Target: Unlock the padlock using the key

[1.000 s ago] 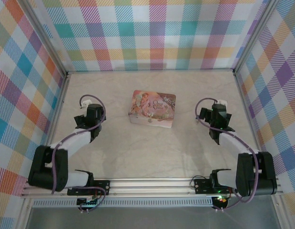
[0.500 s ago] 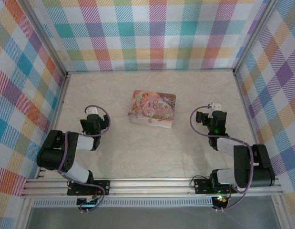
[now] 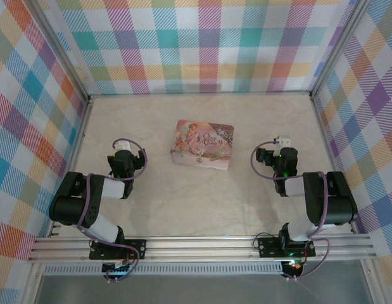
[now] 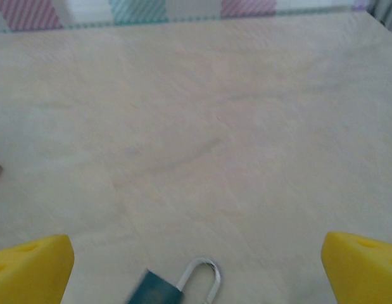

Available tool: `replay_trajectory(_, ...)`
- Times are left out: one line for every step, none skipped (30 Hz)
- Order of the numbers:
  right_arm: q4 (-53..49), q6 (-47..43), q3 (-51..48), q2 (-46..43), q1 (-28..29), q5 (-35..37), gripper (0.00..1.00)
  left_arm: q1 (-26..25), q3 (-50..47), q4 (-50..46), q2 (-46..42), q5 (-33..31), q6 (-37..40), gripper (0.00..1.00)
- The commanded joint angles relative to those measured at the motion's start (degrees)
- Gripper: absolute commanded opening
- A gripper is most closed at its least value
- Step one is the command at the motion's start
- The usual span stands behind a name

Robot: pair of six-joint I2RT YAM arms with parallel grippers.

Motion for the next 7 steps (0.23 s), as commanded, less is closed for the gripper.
replay_trajectory(0.11, -0.51, 1.26, -0.28, 0.19, -0.6, 1.0, 0.53, 1.16, 1.93, 0.22, 0.59, 1.05, 1.0)
replay_trajectory(-1.6, -0.27, 2.09, -0.32, -0.2, -2.25, 1.0, 0.52, 1.1, 1.94, 0.22, 0.64, 1.05, 1.0)
replay_trajectory(-2.18, 0.28, 2.44, -0.23, -1.47, -4.55, 1.0, 0.58, 1.17, 1.85, 0.22, 0.6, 1.05, 1.0)
replay_trajectory(-2.55, 0.26, 2.49, -0.43, -1.72, -4.76, 1.0, 0.52, 1.16, 1.85, 0.22, 0.59, 1.04, 1.0)
replay_trajectory(-1.98, 0.17, 2.21, -0.32, -1.63, -4.69, 1.0, 0.57, 1.2, 1.84, 0.22, 0.59, 1.05, 1.0)
replay_trajectory(-2.17, 0.15, 2.27, -0.46, -1.64, -4.63, 1.0, 0.55, 1.18, 1.84, 0.22, 0.59, 1.04, 1.0)
replay_trajectory(-1.8, 0.15, 2.19, -0.41, -1.64, -4.66, 1.0, 0.58, 1.1, 1.93, 0.22, 0.61, 1.1, 1.0)
